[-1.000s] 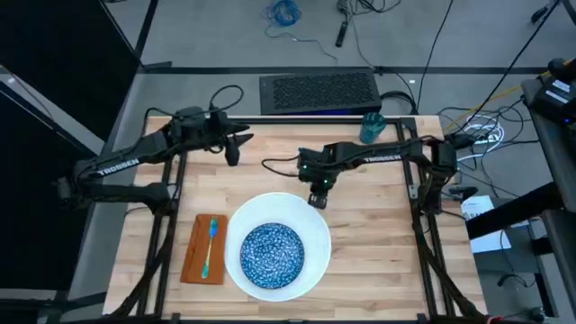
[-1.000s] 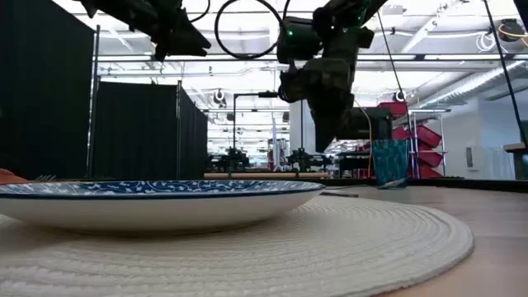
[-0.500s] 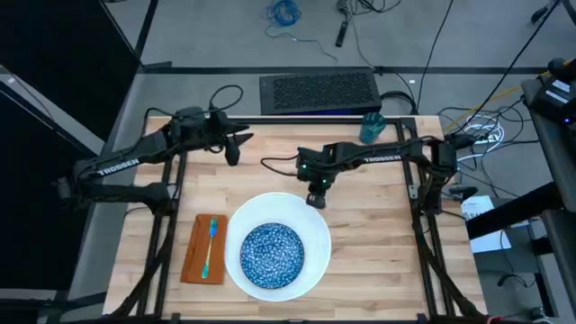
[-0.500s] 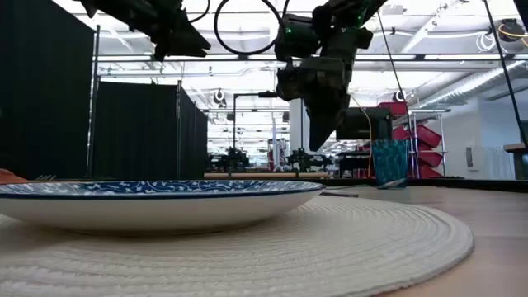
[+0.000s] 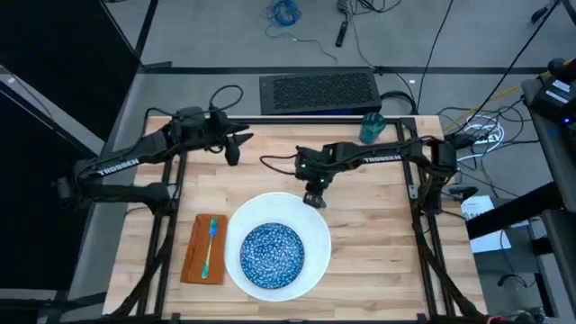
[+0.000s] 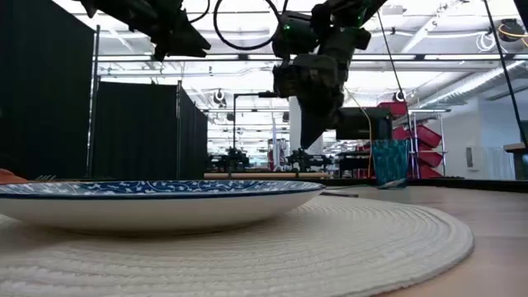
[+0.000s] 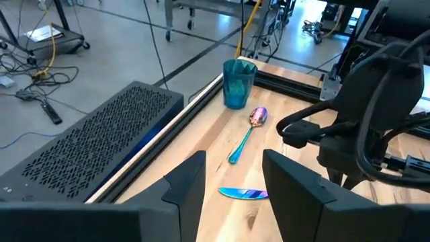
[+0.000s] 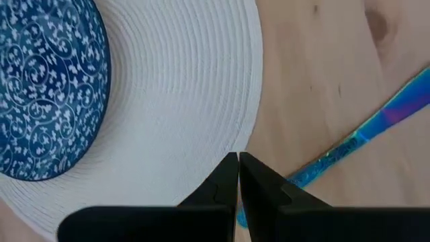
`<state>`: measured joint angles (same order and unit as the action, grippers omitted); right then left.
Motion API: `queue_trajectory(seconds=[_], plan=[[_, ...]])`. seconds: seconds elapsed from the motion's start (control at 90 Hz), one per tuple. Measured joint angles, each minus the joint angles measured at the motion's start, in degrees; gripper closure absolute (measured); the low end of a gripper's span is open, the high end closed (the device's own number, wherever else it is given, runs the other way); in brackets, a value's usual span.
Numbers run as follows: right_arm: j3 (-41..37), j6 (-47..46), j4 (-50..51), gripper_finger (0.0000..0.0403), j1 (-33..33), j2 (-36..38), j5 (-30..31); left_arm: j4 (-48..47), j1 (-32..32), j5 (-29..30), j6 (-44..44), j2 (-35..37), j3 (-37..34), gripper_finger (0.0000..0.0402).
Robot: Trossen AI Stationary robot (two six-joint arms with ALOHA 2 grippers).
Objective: Set table place
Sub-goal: Move the blue table knife to the right of the white table mat
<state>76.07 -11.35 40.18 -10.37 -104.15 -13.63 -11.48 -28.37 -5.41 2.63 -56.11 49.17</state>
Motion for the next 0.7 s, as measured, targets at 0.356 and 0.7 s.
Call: queue_trajectory(seconds=[0.356, 0.7], plan=[[0.02, 0.02, -4.73, 0.0403, 0.0, -0.01, 0.02, 0.0, 0.0, 0.04, -0.02, -0.01, 0.0, 0.0268], [0.02, 0.04, -9.49, 0.0403, -0.14, -0.01, -0.02, 0.02, 0.0, 0.04, -0.02, -0.01, 0.0, 0.0268]])
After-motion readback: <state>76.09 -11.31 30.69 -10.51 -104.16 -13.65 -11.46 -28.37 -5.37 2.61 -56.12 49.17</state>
